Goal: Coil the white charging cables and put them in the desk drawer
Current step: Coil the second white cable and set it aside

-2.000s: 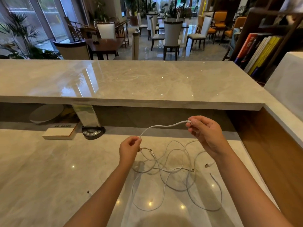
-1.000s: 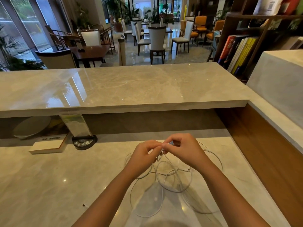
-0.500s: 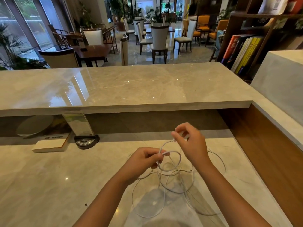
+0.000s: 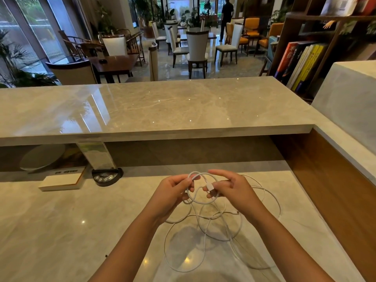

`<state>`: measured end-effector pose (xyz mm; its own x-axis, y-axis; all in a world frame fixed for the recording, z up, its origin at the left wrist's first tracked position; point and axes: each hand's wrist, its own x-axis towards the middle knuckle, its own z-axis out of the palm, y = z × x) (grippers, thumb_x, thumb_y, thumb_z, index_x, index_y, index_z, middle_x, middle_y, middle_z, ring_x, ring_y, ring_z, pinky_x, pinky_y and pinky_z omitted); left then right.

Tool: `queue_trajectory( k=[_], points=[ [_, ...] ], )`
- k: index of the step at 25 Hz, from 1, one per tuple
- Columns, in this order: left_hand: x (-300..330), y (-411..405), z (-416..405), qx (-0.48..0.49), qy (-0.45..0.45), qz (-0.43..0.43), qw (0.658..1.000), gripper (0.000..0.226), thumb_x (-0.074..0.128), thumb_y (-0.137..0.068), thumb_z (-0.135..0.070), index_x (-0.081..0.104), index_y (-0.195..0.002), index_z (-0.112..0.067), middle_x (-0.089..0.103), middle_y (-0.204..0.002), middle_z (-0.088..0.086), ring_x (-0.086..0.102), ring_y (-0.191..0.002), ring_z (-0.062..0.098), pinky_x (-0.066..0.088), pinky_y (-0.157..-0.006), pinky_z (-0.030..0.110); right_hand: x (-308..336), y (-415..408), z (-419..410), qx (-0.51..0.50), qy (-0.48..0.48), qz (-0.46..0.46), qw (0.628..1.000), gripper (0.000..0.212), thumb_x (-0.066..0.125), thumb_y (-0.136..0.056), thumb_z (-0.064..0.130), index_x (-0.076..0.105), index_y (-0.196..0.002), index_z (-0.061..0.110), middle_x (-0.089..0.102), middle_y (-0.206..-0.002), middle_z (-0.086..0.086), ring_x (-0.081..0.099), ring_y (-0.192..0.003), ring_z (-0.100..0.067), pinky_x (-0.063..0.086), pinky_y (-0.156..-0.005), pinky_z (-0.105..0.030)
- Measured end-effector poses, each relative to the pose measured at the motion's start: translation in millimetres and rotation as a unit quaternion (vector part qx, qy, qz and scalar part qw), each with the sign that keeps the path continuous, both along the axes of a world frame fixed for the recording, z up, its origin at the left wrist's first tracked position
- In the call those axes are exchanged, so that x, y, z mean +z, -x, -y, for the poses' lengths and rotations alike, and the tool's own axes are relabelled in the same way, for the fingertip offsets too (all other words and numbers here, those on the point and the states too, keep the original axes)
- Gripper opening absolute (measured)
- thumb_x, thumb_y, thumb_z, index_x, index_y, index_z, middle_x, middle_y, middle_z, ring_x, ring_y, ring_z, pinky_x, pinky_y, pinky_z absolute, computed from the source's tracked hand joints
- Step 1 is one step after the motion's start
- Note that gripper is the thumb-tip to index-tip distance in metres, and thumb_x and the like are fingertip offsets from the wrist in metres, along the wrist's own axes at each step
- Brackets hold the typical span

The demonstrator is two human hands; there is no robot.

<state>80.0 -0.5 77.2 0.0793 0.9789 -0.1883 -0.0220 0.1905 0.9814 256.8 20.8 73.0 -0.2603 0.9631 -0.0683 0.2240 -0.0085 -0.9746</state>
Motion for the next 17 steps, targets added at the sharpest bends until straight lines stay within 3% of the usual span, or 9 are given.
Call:
queue_trajectory(
  k=[2, 5, 12, 17],
  points=[
    [-3.3, 2.9, -2.3, 0.021, -0.006, -0.055, 0.998, 0.033, 0.050, -0.093, -0.013, 0.073, -0.073, -0.024, 0.061, -0.069, 0.005, 0.053, -0.067, 0.016, 0.045, -0.063, 0.024, 5.5, -2.6, 3.0, 0.012, 0.055, -0.084, 0.995, 0.032, 0.048, -0.092, 0.004, 0.057, -0.115, 0.024, 0.075, -0.077, -0.007, 0.070, -0.070, -0.018, 0.057, -0.068, -0.024],
    [-4.8, -0.1, -2.8, 0.042, -0.019, -0.092, 0.995, 0.025, 0.054, -0.091, -0.015, 0.073, -0.078, -0.024, 0.064, -0.068, 0.002, 0.051, -0.061, 0.009, 0.043, -0.054, 0.016, 8.0, -4.0, 5.4, 0.015, 0.076, -0.166, 0.983, 0.035, 0.048, -0.090, 0.000, 0.055, -0.115, 0.022, 0.071, -0.076, -0.008, 0.066, -0.070, -0.019, 0.054, -0.069, -0.026],
    [-1.1, -2.1, -4.8, 0.033, -0.019, -0.117, 0.992, 0.021, 0.057, -0.090, -0.021, 0.072, -0.084, -0.036, 0.064, -0.069, -0.004, 0.052, -0.066, 0.011, 0.045, -0.060, 0.020, 8.3, -0.2, 0.5, -0.086, -0.056, -0.081, 0.991, 0.014, 0.059, -0.087, 0.008, 0.067, -0.093, 0.019, 0.073, -0.077, -0.005, 0.068, -0.065, -0.011, 0.053, -0.061, -0.018],
    [-1.1, -2.9, -3.7, 0.031, -0.021, -0.098, 0.994, 0.019, 0.058, -0.089, -0.018, 0.075, -0.085, -0.024, 0.057, -0.054, -0.008, 0.043, -0.050, 0.004, 0.038, -0.049, 0.015, 3.5, 2.5, 0.6, -0.123, -0.094, -0.093, 0.984, 0.015, 0.060, -0.086, 0.011, 0.068, -0.088, 0.024, 0.070, -0.073, -0.003, 0.067, -0.063, -0.009, 0.051, -0.058, -0.015]
  ],
)
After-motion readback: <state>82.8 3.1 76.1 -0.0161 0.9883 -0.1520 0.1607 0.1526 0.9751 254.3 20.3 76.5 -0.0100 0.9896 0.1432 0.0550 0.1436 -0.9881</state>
